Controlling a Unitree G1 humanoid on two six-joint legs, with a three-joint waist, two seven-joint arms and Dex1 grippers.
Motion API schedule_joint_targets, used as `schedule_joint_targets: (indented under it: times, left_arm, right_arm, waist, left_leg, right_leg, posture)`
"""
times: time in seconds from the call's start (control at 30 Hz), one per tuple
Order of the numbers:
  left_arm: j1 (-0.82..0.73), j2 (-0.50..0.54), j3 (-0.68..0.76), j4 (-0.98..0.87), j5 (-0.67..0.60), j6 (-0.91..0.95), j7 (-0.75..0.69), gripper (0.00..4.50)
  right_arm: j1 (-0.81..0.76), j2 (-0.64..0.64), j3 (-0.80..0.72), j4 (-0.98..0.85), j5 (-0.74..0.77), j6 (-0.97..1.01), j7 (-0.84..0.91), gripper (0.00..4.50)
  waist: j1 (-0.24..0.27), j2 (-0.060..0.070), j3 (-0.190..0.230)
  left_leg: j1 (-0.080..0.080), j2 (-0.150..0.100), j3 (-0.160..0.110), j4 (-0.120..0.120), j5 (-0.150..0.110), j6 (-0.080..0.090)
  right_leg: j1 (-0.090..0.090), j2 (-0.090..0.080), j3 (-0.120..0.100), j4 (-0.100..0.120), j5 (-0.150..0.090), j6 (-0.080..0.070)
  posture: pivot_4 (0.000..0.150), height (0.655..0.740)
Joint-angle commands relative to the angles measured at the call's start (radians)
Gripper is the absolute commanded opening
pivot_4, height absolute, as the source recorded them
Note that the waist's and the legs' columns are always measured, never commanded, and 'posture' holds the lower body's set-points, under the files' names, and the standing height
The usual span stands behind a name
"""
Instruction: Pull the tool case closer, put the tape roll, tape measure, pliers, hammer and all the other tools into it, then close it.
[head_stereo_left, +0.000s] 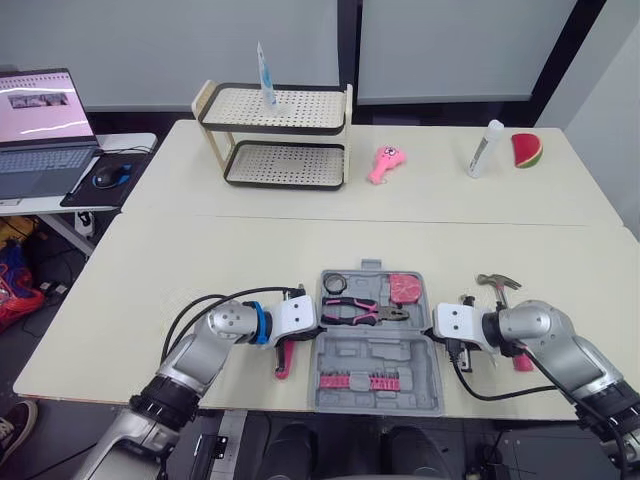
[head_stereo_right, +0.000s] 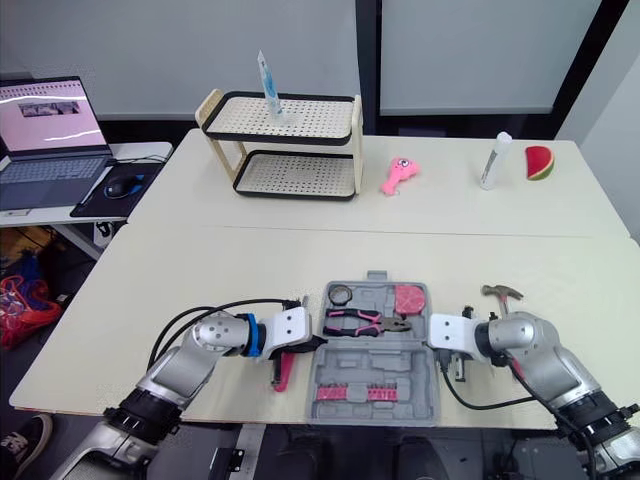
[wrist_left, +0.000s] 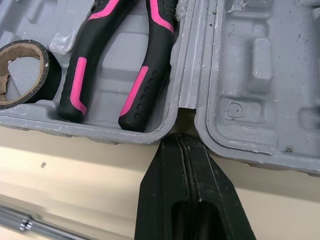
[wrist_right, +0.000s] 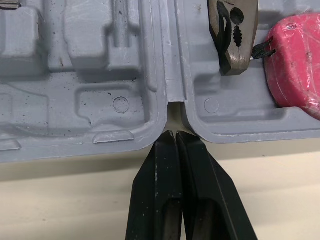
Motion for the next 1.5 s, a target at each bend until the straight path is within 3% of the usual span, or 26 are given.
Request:
schedule_joint_targets:
  times: [0.03,0.57,1.5]
  left_arm:
    - [-0.049,-0.025,-0.011,0.011,-0.001,-0.061,0.001,0.0]
    - [-0.152,-0.056,-0.015,0.181,0.045,-0.172,-0.002,0.0]
    - [-0.173,-0.082,-0.032,0.215,0.073,-0.212,-0.011,0.0]
  right_arm:
    - [-0.039,0.028,-0.008,0.008,0.006,-0.039,-0.02,0.02]
    - [-0.092,0.057,-0.009,0.102,-0.004,-0.078,-0.029,0.02]
    - [-0.109,0.067,-0.021,0.113,-0.012,-0.072,-0.048,0.02]
  waist:
    - [-0.002,0.0,0.0]
    - [-0.002,0.0,0.0]
    - [-0.002,0.0,0.0]
  left_leg:
    - [0.0,0.0,0.0,0.0,0.0,0.0]
    - [0.0,0.0,0.0,0.0,0.0,0.0]
    - [0.0,0.0,0.0,0.0,0.0,0.0]
  right_leg:
    - [0.0,0.0,0.0,0.0,0.0,0.0]
    - [-0.001,0.0,0.0,0.001,0.0,0.0]
    - [-0.001,0.0,0.0,0.001,0.0,0.0]
  posture:
    - [0.15,0.74]
    - [0.15,0.74]
    - [0.15,0.74]
